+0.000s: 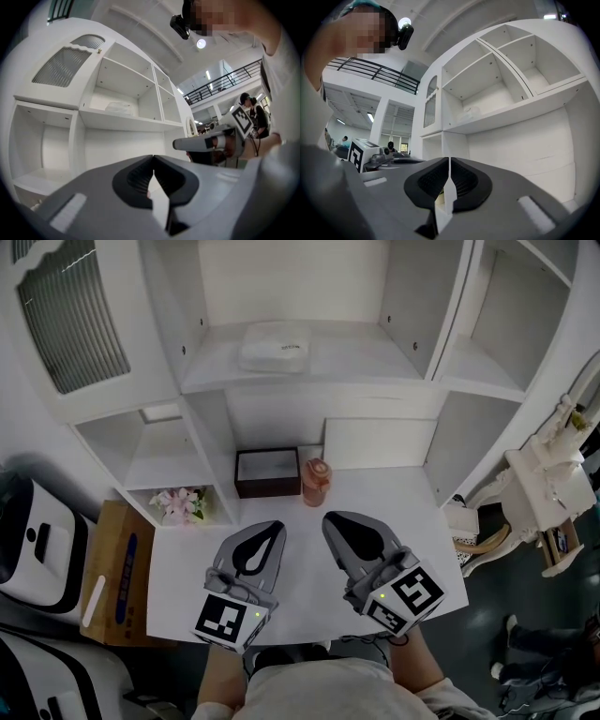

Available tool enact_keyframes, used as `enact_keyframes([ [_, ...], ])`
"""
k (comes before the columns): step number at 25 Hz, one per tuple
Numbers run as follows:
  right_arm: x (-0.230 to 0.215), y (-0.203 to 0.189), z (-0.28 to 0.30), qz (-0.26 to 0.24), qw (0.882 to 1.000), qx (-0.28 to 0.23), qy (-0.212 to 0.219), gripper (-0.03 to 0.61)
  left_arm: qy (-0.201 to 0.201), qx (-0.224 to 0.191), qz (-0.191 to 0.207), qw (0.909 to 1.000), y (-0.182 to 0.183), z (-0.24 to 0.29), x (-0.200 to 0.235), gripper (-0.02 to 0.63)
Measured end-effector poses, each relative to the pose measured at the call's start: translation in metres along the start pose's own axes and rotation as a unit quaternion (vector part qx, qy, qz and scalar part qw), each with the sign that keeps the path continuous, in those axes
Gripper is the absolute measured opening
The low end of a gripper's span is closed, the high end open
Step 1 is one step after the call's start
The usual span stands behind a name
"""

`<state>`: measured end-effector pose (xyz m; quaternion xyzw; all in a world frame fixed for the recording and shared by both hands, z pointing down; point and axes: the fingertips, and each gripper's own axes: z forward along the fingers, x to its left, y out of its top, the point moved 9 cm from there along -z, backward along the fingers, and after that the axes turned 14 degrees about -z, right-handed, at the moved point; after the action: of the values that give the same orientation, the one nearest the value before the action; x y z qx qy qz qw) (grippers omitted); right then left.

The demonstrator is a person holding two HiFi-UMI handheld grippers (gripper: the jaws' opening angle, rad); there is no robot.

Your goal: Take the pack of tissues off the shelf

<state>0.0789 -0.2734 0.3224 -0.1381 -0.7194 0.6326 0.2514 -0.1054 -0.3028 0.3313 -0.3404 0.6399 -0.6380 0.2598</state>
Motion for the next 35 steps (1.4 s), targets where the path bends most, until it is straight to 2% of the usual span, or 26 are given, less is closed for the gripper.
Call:
enact_keyframes([
  [10,-0.005,0.029,0.039,-0.029,0.997,0.007,-0.066,0.043,-0.047,-0.001,0.000,0.9989,0.016,-0.002,0.045,0.002],
  [14,-0.010,0.044,0.053,-0.049,0.994,0.016,-0.098,0.051,-0.065,-0.012,-0.004,0.9978,0.020,-0.004,0.066,0.002],
  [21,-0.029,0.068,0.077,-0.070,0.986,0.027,-0.150,0.072,-0.096,-0.008,-0.010,0.9953,0.018,-0.001,0.085,0.002],
  [26,-0.044,0.084,0.098,-0.085,0.983,0.027,-0.162,0.097,-0.106,-0.006,-0.017,0.9942,0.015,0.001,0.100,0.002],
  [35,-0.069,0.106,0.131,-0.082,0.979,0.022,-0.183,0.133,-0.107,-0.005,-0.026,0.9939,0.017,-0.002,0.120,0.002],
])
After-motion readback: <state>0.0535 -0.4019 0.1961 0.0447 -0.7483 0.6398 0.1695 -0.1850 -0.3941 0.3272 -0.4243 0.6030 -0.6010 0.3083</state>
